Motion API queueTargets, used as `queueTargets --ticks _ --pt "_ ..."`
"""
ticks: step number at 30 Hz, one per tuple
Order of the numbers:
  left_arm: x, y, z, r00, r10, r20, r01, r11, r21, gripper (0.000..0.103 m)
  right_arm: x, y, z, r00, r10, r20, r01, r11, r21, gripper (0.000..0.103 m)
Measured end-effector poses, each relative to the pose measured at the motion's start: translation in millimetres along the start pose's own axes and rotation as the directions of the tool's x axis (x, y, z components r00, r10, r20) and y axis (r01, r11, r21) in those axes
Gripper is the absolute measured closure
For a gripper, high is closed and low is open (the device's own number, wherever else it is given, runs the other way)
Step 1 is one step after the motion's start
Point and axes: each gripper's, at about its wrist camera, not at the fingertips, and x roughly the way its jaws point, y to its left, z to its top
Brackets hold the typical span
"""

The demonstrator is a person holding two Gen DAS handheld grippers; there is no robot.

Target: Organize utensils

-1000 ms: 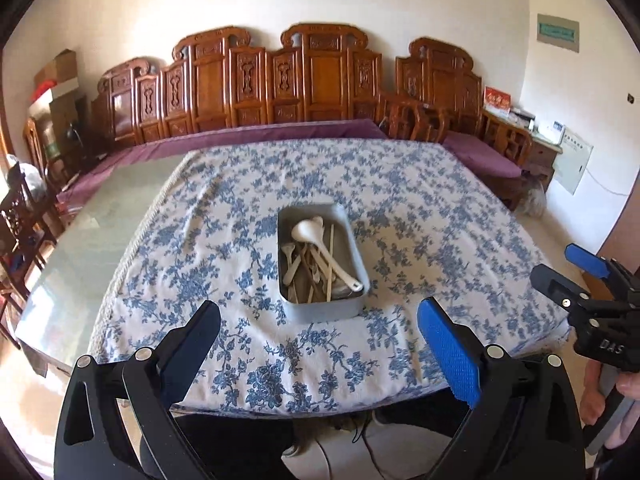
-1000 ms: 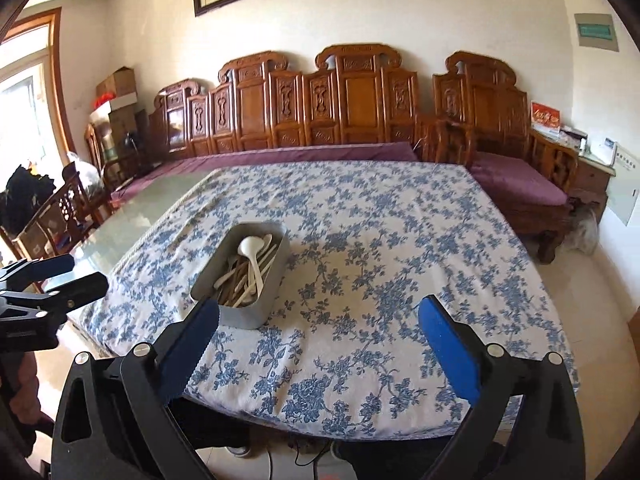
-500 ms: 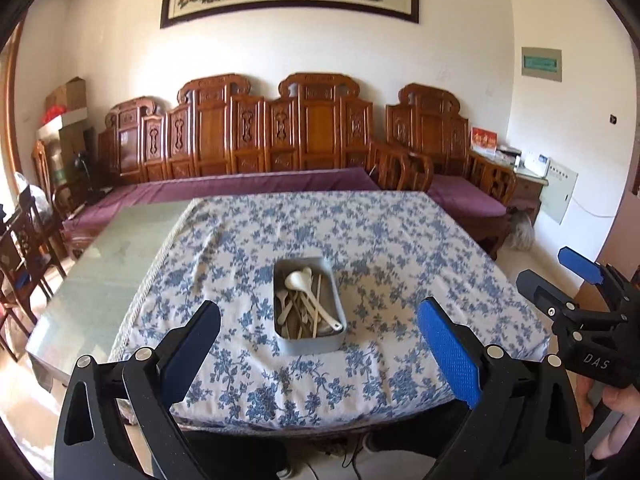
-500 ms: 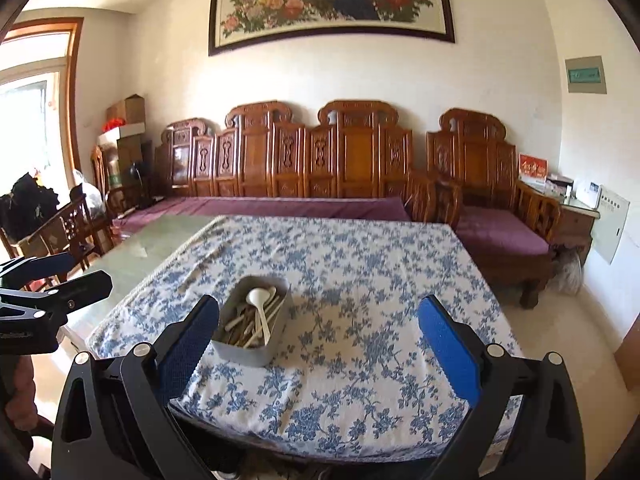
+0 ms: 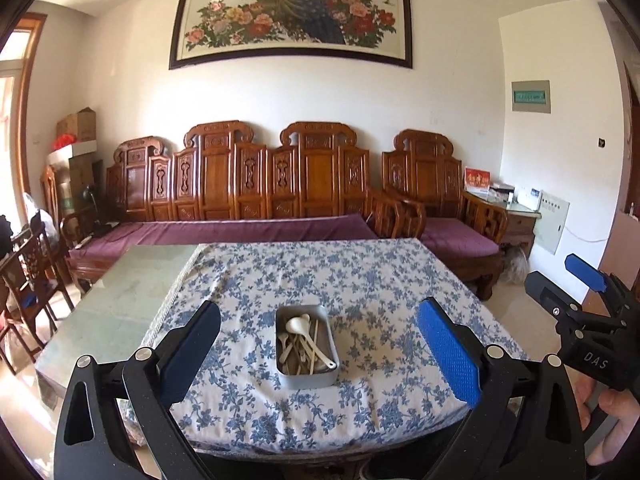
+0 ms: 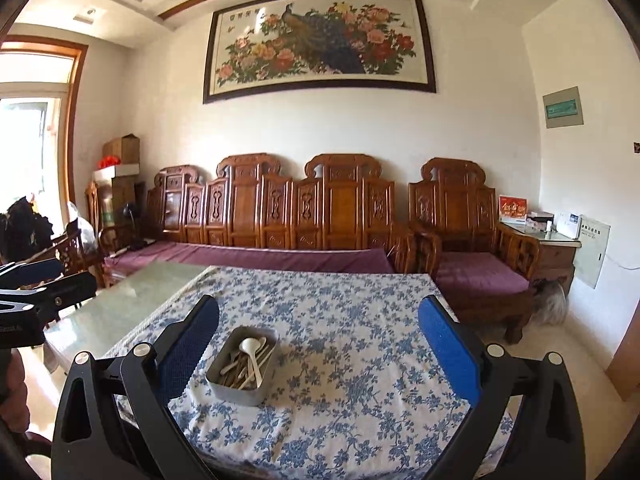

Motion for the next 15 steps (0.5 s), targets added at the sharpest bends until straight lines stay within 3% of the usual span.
queueTargets --ticks 15 --pt "-8.3 -2.5 -1.5 1.000 0.016 0.012 -0.016 1.000 0.000 0.008 -6.4 -6.9 0.6 1.000 0.003 0.003 -0.004 1.000 0.023 0.003"
